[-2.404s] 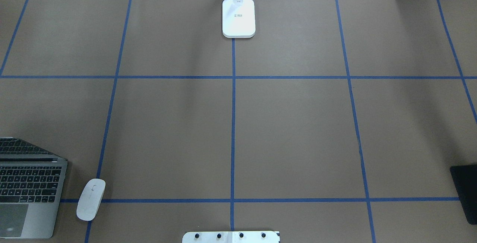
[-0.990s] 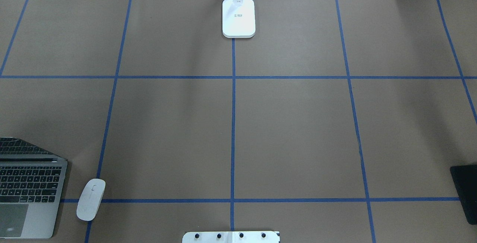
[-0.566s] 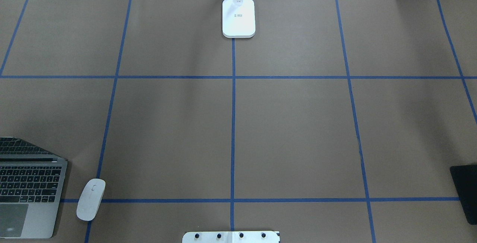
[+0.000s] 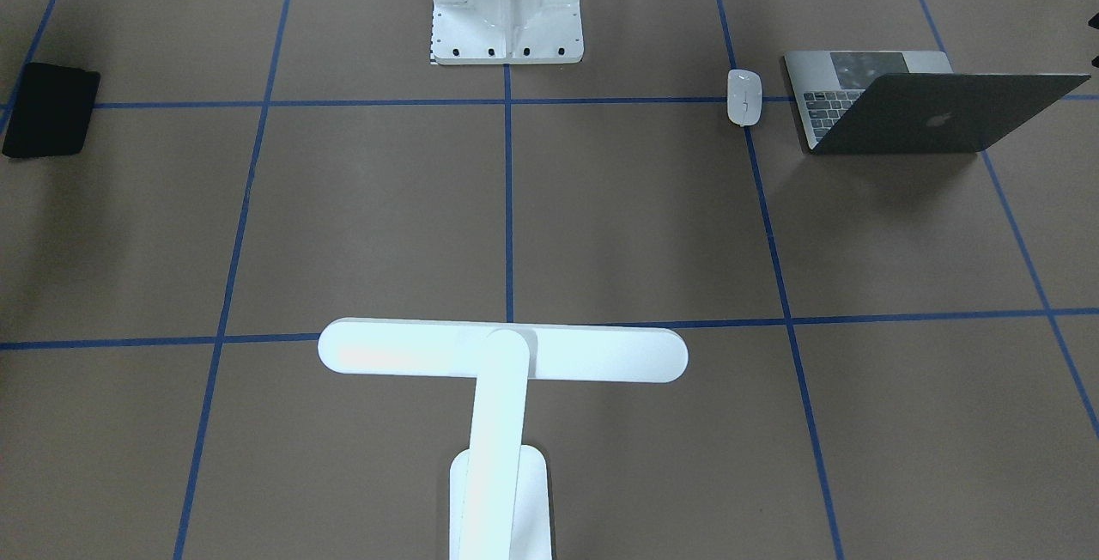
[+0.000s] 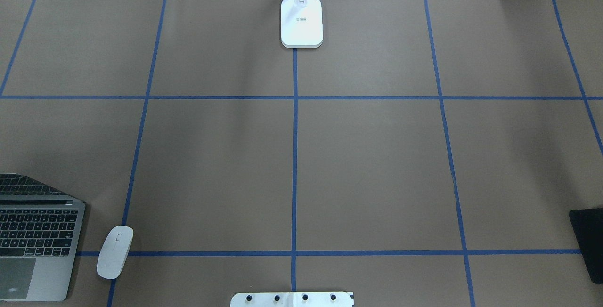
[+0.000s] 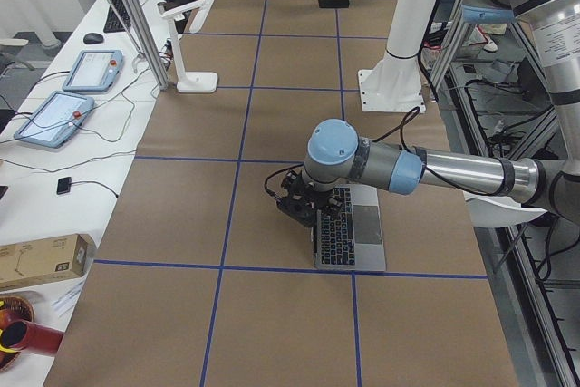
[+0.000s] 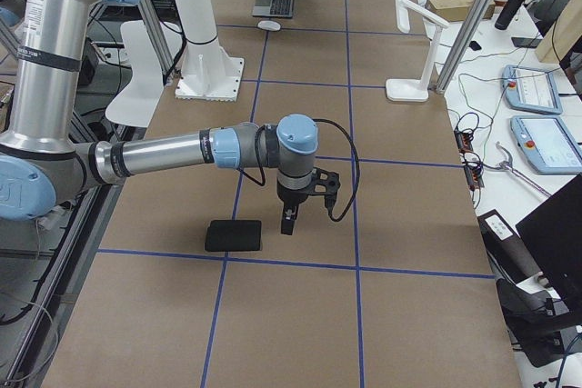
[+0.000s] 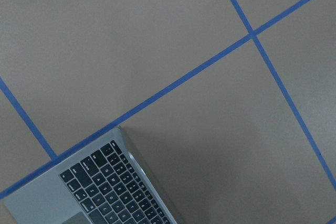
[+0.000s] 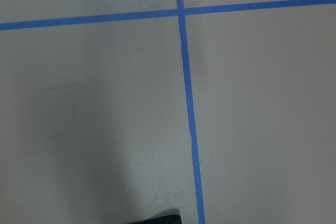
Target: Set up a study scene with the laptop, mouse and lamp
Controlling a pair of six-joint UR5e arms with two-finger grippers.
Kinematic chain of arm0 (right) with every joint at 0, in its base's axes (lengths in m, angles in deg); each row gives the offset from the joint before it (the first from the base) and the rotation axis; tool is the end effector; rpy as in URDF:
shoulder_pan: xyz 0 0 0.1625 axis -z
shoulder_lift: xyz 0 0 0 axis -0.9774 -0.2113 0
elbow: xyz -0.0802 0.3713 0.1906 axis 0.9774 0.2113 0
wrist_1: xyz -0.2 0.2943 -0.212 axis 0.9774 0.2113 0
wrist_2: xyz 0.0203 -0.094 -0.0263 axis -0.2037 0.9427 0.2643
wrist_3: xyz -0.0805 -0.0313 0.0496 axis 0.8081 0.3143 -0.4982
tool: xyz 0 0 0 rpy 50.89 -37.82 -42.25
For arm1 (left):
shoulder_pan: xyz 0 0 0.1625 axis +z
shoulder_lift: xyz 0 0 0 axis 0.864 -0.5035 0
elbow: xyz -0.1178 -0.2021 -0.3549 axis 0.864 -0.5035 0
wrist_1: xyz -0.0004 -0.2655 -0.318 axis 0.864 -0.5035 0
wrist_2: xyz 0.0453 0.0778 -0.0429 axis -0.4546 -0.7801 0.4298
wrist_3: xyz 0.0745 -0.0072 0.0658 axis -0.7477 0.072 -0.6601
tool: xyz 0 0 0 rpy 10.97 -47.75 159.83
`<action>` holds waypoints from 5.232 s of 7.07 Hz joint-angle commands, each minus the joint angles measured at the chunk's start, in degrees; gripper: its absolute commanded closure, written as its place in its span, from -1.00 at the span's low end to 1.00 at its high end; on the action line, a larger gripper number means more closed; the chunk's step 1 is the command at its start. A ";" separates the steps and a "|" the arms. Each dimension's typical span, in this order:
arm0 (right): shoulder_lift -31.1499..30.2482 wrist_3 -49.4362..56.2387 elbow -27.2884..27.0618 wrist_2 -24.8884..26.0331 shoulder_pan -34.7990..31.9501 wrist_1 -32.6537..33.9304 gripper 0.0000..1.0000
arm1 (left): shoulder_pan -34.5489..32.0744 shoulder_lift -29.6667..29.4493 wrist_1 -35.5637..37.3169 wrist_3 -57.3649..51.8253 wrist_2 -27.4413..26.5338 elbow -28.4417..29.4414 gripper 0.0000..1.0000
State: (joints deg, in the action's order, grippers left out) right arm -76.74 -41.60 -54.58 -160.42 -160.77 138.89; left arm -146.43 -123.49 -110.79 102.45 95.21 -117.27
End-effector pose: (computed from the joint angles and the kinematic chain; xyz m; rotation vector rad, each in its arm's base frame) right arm 0.0217 -0.3971 0.5746 -0.0677 -0.6856 0.1012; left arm -0.0349 -0.3385 0.5376 -0.3944 0.9129 -1.0554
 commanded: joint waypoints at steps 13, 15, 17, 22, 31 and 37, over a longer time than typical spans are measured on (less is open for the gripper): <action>-1.73 0.30 -0.13 -3.49 0.00 -0.09 -1.00 | 25.21 -1.76 -10.16 34.53 -15.88 0.18 -0.98; -1.73 0.30 -0.21 -3.49 0.00 -0.09 -1.00 | 26.37 -0.62 -9.81 34.88 -16.24 0.27 -0.21; -1.82 0.39 -0.39 -3.49 0.00 -0.09 -1.00 | 26.37 -0.62 -9.80 36.37 -16.24 0.18 0.99; -2.79 0.39 -0.57 -3.49 0.00 -0.88 -1.00 | 26.10 -5.42 -1.49 35.59 -12.46 -2.27 1.00; -6.47 0.39 -3.63 -4.72 -0.18 -0.88 -1.00 | 25.23 -30.03 24.43 29.81 -12.64 1.15 1.00; -7.97 0.30 -4.87 -5.34 -0.18 -0.79 -1.00 | 23.91 -44.73 34.23 28.73 -12.37 5.89 1.00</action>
State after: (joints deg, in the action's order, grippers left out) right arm -84.69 -41.27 -59.40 -165.55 -160.95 138.07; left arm -122.58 -166.33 -77.02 130.82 82.73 -112.09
